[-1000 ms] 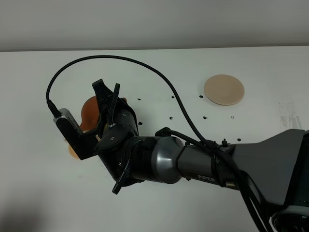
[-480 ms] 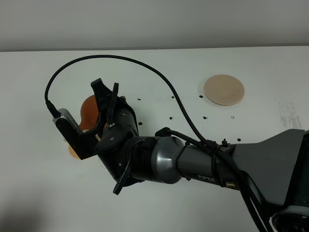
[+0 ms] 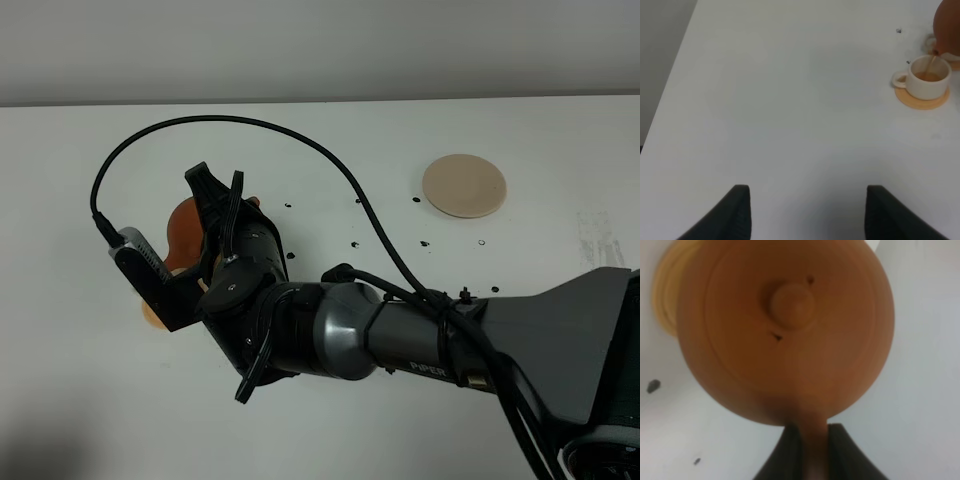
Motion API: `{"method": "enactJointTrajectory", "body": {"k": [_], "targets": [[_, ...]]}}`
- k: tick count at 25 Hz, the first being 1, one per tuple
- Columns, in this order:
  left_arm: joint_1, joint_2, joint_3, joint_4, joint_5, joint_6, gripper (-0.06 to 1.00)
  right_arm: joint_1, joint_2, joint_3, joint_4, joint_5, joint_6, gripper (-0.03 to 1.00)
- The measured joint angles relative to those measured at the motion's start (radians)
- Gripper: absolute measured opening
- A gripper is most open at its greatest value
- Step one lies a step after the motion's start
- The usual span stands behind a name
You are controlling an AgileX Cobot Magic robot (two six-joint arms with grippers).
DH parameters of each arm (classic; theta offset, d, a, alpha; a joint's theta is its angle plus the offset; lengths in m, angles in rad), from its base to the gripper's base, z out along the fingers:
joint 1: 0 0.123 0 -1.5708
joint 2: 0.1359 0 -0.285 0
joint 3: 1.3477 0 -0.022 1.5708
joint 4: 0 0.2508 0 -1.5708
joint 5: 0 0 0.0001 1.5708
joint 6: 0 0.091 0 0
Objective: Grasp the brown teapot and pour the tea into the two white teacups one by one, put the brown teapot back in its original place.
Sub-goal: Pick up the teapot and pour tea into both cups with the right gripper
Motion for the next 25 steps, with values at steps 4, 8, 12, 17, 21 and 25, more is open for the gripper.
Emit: {"method": "enactJointTrajectory", "body": {"k": [4, 8, 12, 17, 21, 25], "targets": [[0.000, 0.000, 0.000, 0.000, 0.000, 0.000, 0.50, 0.000, 0.000, 0.000, -0.018, 0.003, 0.000, 0.09], [0.000, 0.000, 0.000, 0.000, 0.000, 0.000, 0.50, 0.000, 0.000, 0.000, -0.024, 0.005, 0.000, 0.09], [0.000, 0.000, 0.000, 0.000, 0.000, 0.000, 0.50, 0.000, 0.000, 0.000, -0.040, 0.007, 0.000, 0.09], [0.000, 0.000, 0.000, 0.000, 0.000, 0.000, 0.50, 0.000, 0.000, 0.000, -0.045, 0.007, -0.016, 0.09], [0.000, 0.000, 0.000, 0.000, 0.000, 0.000, 0.50, 0.000, 0.000, 0.000, -0.052, 0.007, -0.023, 0.09], [0.000, 0.000, 0.000, 0.000, 0.000, 0.000, 0.50, 0.000, 0.000, 0.000, -0.069, 0.007, -0.026, 0.09]]}}
